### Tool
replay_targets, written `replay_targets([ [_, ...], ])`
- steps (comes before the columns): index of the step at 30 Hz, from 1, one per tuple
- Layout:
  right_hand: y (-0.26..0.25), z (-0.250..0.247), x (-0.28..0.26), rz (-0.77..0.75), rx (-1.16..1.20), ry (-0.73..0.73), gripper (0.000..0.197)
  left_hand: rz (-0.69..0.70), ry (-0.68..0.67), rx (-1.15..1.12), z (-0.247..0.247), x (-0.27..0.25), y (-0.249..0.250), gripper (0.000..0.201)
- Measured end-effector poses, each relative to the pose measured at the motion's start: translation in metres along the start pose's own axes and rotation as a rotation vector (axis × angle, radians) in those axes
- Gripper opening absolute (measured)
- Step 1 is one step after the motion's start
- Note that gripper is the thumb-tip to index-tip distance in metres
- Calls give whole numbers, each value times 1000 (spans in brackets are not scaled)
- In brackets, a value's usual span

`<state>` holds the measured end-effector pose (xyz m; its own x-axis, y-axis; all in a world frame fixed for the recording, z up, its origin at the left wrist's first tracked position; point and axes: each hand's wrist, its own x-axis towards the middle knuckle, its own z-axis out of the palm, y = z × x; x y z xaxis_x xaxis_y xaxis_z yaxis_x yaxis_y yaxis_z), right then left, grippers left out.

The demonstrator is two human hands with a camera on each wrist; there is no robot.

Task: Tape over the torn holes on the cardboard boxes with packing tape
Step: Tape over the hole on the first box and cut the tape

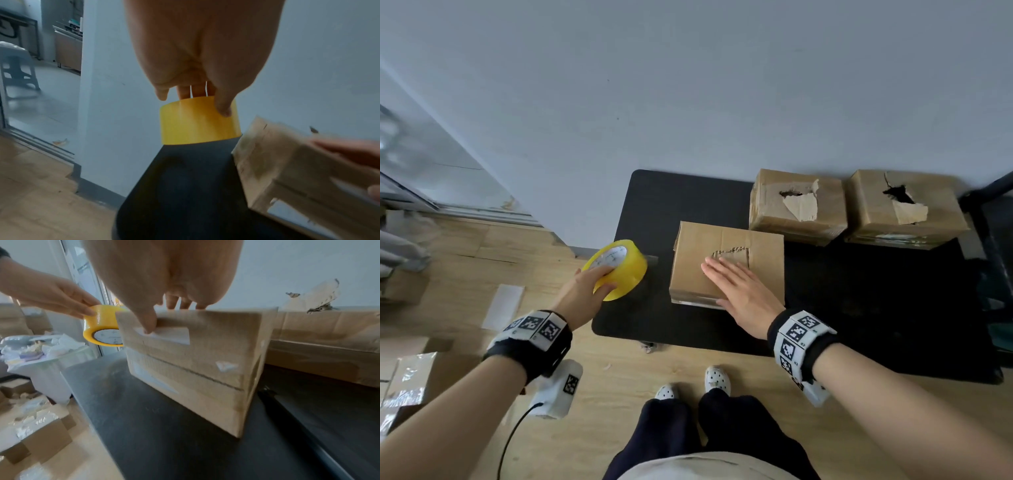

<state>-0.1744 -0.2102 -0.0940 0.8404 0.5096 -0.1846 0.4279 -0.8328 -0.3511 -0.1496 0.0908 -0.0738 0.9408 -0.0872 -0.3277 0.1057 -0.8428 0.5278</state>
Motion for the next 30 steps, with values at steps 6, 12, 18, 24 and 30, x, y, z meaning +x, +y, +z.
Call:
replay_targets([
  [6,-17,-44,28,126,212,128,39,126,29,-140,-33,-11,34,36],
  [12,-26,-103,63,371,847,206,30,371,-9,-123,-54,-19,79,31],
  [18,-15,-121,43,405,1068,205,23,535,-2,-48,-55,-12,91,27],
  [24,-17,-125,31,412,1119,144,21,570,-60,24,-52,-7,90,27],
  [30,-16,-122,22,444,1132,267,11,539,-57,-5,-58,-6,88,27],
])
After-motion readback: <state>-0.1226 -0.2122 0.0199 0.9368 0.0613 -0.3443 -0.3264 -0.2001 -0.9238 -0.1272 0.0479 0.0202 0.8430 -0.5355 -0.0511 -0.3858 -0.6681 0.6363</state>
